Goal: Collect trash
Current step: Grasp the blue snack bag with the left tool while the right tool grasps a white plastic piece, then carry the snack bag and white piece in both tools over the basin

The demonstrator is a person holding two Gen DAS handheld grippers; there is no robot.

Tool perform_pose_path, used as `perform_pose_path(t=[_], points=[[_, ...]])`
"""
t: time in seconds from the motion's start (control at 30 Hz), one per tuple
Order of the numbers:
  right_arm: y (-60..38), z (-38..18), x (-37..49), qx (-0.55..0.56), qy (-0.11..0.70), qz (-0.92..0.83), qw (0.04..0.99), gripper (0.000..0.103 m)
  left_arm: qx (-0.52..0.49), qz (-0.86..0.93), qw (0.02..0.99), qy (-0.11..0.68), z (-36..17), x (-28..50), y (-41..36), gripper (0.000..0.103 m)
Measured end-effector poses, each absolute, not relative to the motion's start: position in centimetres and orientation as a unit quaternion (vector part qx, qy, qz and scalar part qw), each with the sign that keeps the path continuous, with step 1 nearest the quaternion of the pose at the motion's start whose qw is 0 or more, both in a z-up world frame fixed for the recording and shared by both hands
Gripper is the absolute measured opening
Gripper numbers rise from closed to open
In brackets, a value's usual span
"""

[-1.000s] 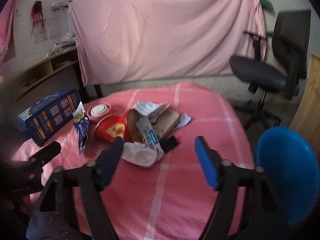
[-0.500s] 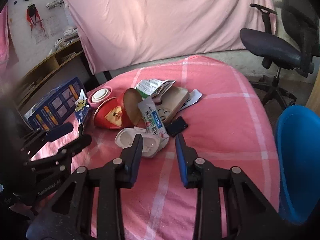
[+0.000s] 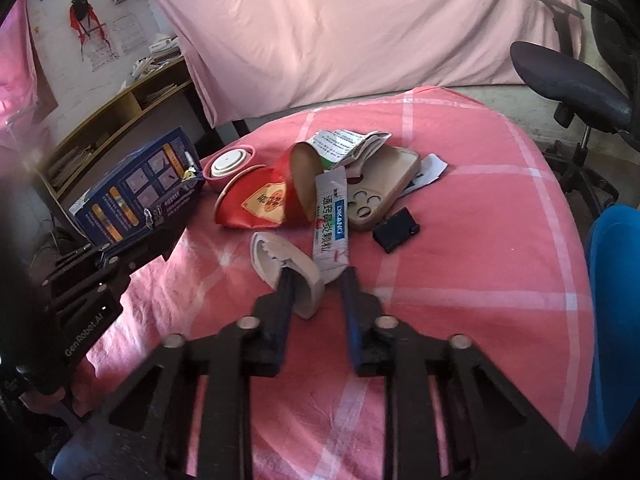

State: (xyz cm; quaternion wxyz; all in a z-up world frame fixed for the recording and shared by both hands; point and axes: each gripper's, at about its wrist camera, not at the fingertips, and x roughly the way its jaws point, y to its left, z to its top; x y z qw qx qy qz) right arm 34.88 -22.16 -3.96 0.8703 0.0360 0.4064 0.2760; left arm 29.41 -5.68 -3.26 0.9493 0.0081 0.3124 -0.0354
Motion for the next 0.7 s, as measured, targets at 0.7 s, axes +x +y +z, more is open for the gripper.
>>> perform_pose_path(t=[0.7], points=[[-24.9, 0.1, 28.6, 0.035, 0.254, 0.280, 0.925, 0.039, -0.001, -0.021, 0.975, 0.221, 1.1, 22.7, -6.5, 0.000]])
